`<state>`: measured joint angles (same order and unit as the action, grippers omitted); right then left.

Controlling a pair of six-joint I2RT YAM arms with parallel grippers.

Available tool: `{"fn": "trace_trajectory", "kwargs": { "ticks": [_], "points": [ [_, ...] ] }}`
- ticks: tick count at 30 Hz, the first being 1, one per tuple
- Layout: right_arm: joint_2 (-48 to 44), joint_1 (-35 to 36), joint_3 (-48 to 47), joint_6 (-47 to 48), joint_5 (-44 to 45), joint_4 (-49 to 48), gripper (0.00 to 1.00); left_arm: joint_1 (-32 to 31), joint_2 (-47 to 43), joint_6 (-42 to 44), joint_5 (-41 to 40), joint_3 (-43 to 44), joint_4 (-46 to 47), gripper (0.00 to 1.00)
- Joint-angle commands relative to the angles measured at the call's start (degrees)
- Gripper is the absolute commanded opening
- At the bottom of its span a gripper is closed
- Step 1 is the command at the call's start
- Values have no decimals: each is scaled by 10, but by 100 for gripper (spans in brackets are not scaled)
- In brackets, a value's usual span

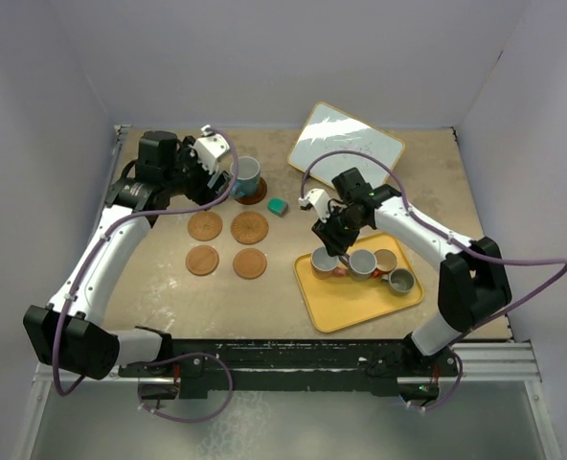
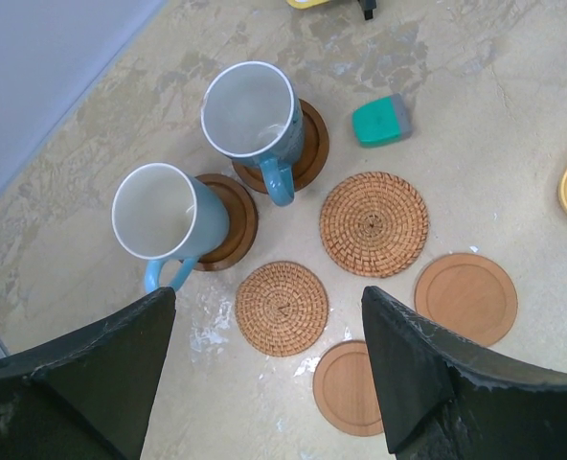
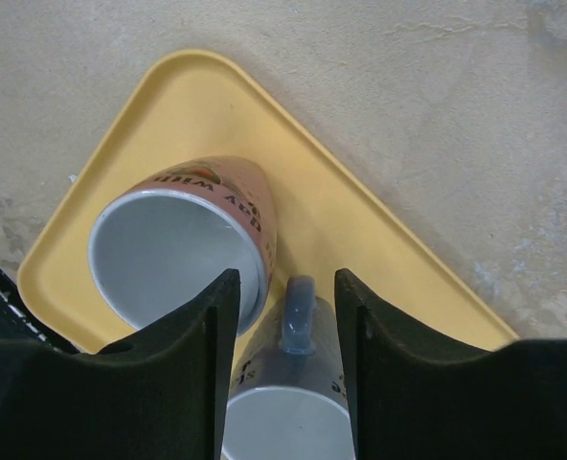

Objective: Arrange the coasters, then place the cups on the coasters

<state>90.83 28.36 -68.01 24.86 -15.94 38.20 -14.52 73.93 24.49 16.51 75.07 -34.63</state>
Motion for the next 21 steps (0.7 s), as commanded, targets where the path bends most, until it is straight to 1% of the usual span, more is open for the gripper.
{"fn": "trace_trajectory", "kwargs": {
  "ticks": [1,4,7,8,14,15,18,21],
  "points": [
    [17,8,-12,-25,-8,-1,44,1,-8,-12,10,-12,33,76],
    [31,9,-17,-36,-14,3,37,2,-7,-23,7,-25,50,76],
    [36,9,-26,-45,-6,7,26,1,-4,-28,3,-37,68,76],
    [33,10,-29,-47,-4,9,21,1,-3,-31,2,-39,74,75],
    [-11,10,-59,-99,-1,18,2,0,-1,-55,12,-49,106,75],
    [-19,10,-67,-109,1,16,0,-1,-1,-65,12,-51,114,74],
    [-38,9,-94,-154,16,-2,0,-10,2,-99,6,-49,134,74],
    [-47,10,-115,-200,66,-37,0,-37,8,-145,-9,-36,147,74]
  ]
}}
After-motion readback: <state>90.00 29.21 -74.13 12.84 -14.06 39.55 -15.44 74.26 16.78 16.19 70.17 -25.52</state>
